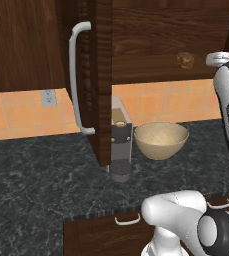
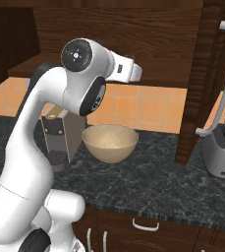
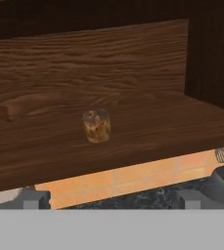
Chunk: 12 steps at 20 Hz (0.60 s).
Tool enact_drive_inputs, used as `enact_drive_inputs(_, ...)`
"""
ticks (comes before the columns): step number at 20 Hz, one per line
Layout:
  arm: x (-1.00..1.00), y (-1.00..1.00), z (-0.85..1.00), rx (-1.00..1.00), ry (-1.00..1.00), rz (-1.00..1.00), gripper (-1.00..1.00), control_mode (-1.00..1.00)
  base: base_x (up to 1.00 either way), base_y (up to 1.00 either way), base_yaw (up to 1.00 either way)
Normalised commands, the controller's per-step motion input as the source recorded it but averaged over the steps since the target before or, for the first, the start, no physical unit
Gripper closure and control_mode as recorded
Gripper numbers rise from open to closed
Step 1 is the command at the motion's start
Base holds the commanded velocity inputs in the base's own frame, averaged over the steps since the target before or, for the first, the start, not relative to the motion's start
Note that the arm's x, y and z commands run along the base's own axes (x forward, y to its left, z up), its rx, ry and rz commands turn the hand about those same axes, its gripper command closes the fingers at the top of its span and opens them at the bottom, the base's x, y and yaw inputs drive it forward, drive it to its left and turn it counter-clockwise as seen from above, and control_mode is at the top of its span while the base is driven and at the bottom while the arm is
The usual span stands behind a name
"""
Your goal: Open the cabinet, pick up the bread from the cabinet and place it in the basket. Then move the basket to the dining counter.
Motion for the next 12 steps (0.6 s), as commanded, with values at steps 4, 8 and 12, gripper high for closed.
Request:
enact_drive_inputs(4,0.72,0.19,0.03,0.00,0.22,0.00,-1.00,-1.00,0.00,0.00,0.00)
enact_drive_inputs(8,0.62,0.00,-0.15,0.03,0.35,0.00,-1.00,-1.00,0.00,0.00,0.00)
enact_drive_inputs(12,0.48,-0.21,-0.06,0.11,0.15,0.05,-1.00,-1.00,0.00,0.00,0.00)
